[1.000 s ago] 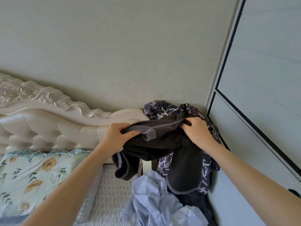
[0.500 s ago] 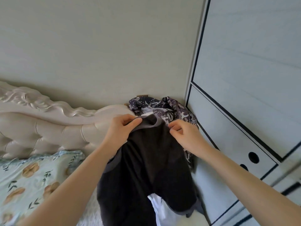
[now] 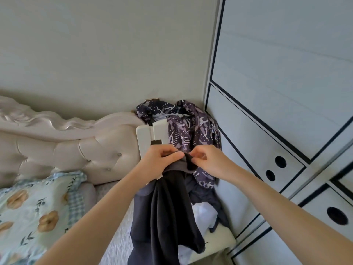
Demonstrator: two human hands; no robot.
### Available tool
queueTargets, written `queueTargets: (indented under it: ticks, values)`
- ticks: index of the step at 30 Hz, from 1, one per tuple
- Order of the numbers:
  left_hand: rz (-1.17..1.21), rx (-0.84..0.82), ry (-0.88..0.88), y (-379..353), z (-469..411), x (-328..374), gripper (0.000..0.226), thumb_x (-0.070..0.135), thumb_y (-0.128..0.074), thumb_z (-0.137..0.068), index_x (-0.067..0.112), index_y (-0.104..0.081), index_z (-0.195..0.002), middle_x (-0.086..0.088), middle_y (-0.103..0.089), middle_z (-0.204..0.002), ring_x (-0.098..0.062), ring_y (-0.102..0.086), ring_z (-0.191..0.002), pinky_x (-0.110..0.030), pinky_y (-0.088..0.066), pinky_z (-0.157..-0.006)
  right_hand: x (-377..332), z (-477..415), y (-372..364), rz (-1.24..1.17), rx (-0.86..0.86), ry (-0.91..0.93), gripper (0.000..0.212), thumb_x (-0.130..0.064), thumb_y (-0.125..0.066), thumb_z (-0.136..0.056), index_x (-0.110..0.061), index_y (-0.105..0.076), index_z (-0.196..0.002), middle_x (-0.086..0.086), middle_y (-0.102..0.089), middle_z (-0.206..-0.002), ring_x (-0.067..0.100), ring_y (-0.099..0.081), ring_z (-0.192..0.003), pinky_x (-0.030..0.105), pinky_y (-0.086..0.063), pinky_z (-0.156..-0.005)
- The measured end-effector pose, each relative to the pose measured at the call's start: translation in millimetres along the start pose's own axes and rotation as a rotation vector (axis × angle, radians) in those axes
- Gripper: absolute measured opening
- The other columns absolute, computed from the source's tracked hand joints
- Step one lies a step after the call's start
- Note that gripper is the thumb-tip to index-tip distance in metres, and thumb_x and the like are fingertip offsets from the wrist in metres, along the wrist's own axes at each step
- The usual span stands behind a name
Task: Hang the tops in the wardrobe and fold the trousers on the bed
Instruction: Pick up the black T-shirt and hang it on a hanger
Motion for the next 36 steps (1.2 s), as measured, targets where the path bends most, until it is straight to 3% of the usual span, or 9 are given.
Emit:
queueTargets:
  ticks: [4, 10, 14, 18, 21, 25, 29, 32, 36]
  values:
    - [-0.031, -0.175, 0.055, -20, 0, -8, 0.01, 0.019, -0.065, -0.093, 0.013, -0.072, -0.089, -0.001, -0.075, -0.077, -0.003, -0.064, -0.069, -0.016, -0.05, -0.068, 16, 11, 20, 0.007, 0.213, -0.008, 0.01, -0.016, -0.052, -0.096, -0.02, -0.061, -0.096, -0.005, -0.062, -0.09, 0.0, -0.051, -0.07, 0.009, -0.034, -0.06]
    - [-0.217, -0.318, 0.014, -58, -1, -16, 0.008, 0.009, -0.062, -0.09, 0.014, -0.067, -0.094, -0.004, -0.073, -0.088, -0.025, -0.066, -0.084, -0.033, -0.052, -0.082, 42, 35, 39, -0.091, 0.348, -0.124, 0.013, -0.021, -0.038, -0.1, -0.023, -0.051, -0.097, -0.002, -0.06, -0.08, 0.006, -0.054, -0.063, 0.012, -0.039, -0.052]
    - [-0.398, -0.365, -0.048, -87, -7, -15, 0.002, 0.015, -0.061, -0.078, 0.014, -0.06, -0.077, 0.0, -0.059, -0.069, -0.004, -0.048, -0.061, -0.028, -0.044, -0.064, 53, 63, 51, -0.095, 0.366, -0.149, 0.015, -0.024, -0.037, -0.098, -0.026, -0.05, -0.092, -0.005, -0.056, -0.072, 0.003, -0.051, -0.055, 0.022, -0.038, -0.051]
    - [-0.566, -0.343, -0.052, -111, -7, -22, 0.009, 0.029, -0.055, -0.067, 0.02, -0.053, -0.069, 0.008, -0.051, -0.063, -0.007, -0.046, -0.062, -0.031, -0.04, -0.063, 64, 102, 74, -0.117, 0.444, -0.146, 0.011, -0.021, -0.044, -0.095, -0.024, -0.053, -0.089, -0.008, -0.051, -0.061, 0.001, -0.046, -0.051, 0.015, -0.034, -0.049]
    - [-0.659, -0.352, 0.035, -123, 3, -47, 0.01, 0.018, -0.065, -0.078, 0.025, -0.06, -0.082, 0.015, -0.058, -0.076, -0.013, -0.056, -0.078, -0.03, -0.046, -0.073, 78, 139, 97, -0.153, 0.511, -0.173, 0.011, -0.02, -0.046, -0.094, -0.023, -0.056, -0.09, -0.003, -0.058, -0.068, 0.009, -0.049, -0.056, 0.02, -0.038, -0.051]
    - [-0.654, -0.274, 0.021, -133, 14, -48, 0.016, 0.005, -0.069, -0.081, 0.02, -0.072, -0.086, 0.015, -0.062, -0.075, -0.013, -0.061, -0.078, -0.016, -0.038, -0.067, 105, 192, 126, -0.195, 0.575, -0.247, 0.015, -0.02, -0.047, -0.095, -0.029, -0.056, -0.088, -0.002, -0.064, -0.086, 0.015, -0.058, -0.08, 0.024, -0.047, -0.065]
    - [-0.605, -0.2, 0.026, -145, 26, -24, 0.023, 0.006, -0.072, -0.08, 0.028, -0.07, -0.077, 0.017, -0.064, -0.074, -0.006, -0.062, -0.076, -0.016, -0.04, -0.071, 125, 245, 136, -0.234, 0.599, -0.297, 0.019, -0.021, -0.046, -0.093, -0.031, -0.058, -0.082, -0.001, -0.066, -0.084, 0.012, -0.058, -0.08, 0.024, -0.047, -0.067]
    - [-0.579, -0.136, 0.027, -159, 41, -5, 0.022, 0.006, -0.074, -0.08, 0.027, -0.069, -0.074, 0.017, -0.063, -0.071, 0.004, -0.055, -0.069, -0.009, -0.036, -0.065, 132, 283, 138, -0.234, 0.612, -0.294, 0.024, -0.018, -0.045, -0.093, -0.029, -0.061, -0.079, -0.004, -0.063, -0.078, 0.002, -0.056, -0.073, 0.009, -0.042, -0.059]
    - [-0.544, -0.015, 0.034, -179, 69, 25, 0.012, 0.007, -0.073, -0.082, 0.018, -0.076, -0.084, 0.002, -0.067, -0.077, -0.02, -0.062, -0.076, -0.029, -0.044, -0.074, 142, 338, 139, -0.222, 0.597, -0.318, 0.026, -0.023, -0.05, -0.092, -0.02, -0.055, -0.066, -0.003, -0.048, -0.058, 0.004, -0.043, -0.053, 0.014, -0.034, -0.05]
Point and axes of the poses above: each hand's wrist, its own z-axis away from the middle knuckle, its own y-axis out of the back of the hand, x = y × z, the point moved 10 cm from there along -z, towards the middle knuckle
